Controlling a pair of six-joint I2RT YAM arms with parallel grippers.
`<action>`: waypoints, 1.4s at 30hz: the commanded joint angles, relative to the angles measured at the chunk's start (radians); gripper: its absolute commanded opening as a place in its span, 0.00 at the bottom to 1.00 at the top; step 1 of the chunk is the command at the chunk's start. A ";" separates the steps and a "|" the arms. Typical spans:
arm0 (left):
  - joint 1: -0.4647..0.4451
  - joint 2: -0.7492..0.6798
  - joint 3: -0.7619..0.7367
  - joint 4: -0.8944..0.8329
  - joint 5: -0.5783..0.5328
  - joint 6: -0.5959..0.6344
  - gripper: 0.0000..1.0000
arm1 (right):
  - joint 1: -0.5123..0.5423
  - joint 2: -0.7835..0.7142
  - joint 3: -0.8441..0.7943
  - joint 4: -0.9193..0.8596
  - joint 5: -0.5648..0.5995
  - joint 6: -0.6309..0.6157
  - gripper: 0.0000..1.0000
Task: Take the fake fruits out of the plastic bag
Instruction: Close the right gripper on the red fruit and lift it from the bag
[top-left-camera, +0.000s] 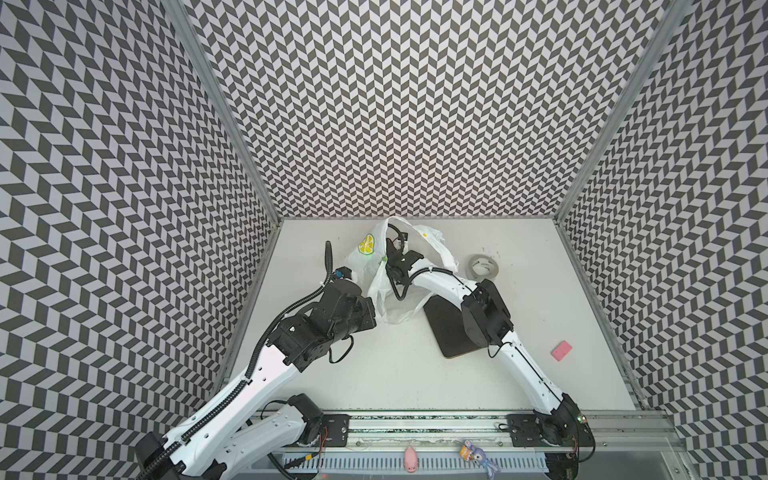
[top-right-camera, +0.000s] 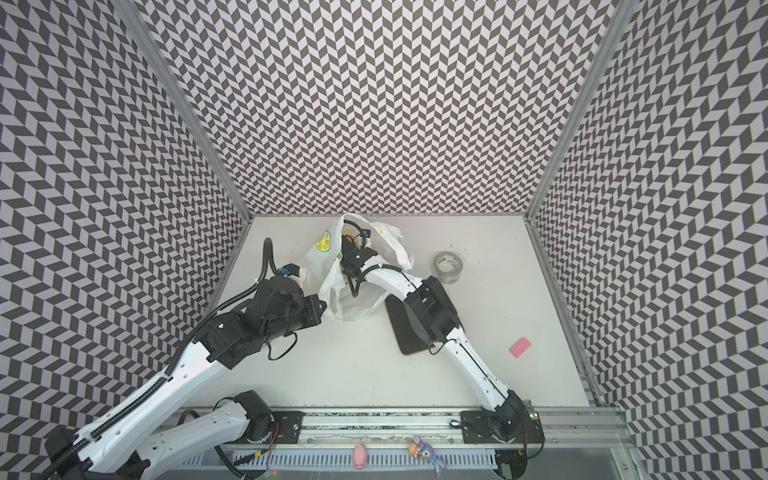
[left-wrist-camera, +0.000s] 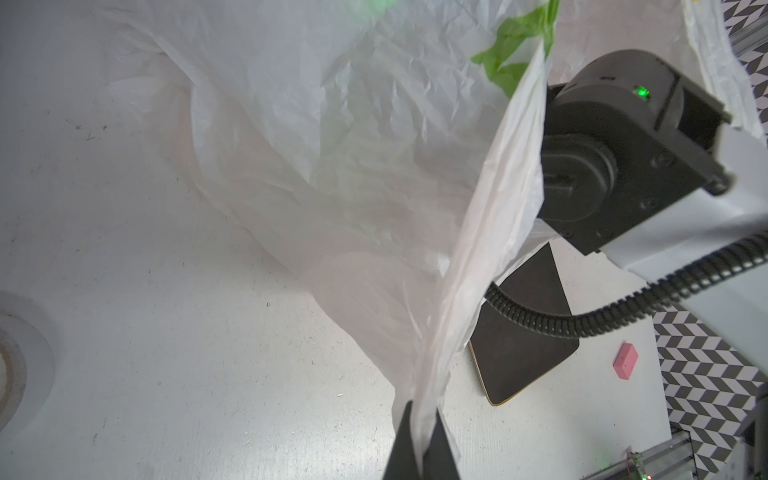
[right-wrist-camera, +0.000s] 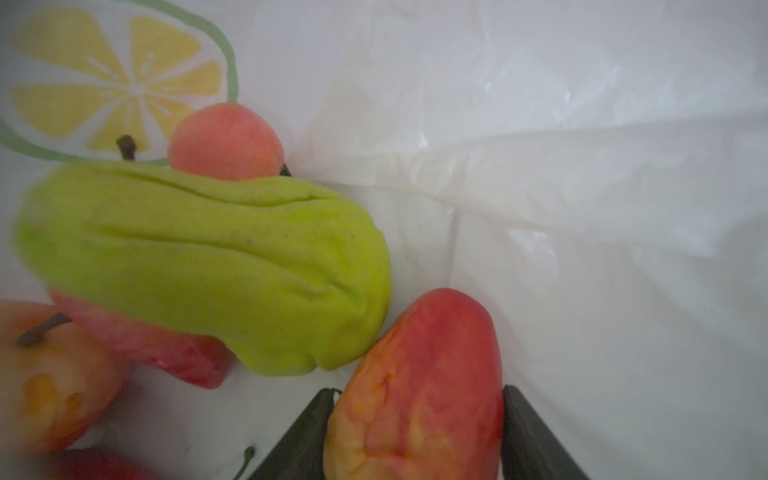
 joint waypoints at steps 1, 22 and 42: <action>-0.005 0.000 0.032 -0.006 -0.013 0.000 0.00 | -0.006 0.007 0.012 0.057 -0.018 -0.014 0.51; -0.007 0.019 0.015 0.135 -0.041 -0.029 0.00 | 0.026 -0.468 -0.470 0.435 -0.223 -0.084 0.35; -0.006 -0.025 -0.010 0.189 -0.136 -0.111 0.00 | 0.083 -1.261 -1.131 0.409 -0.393 -0.263 0.30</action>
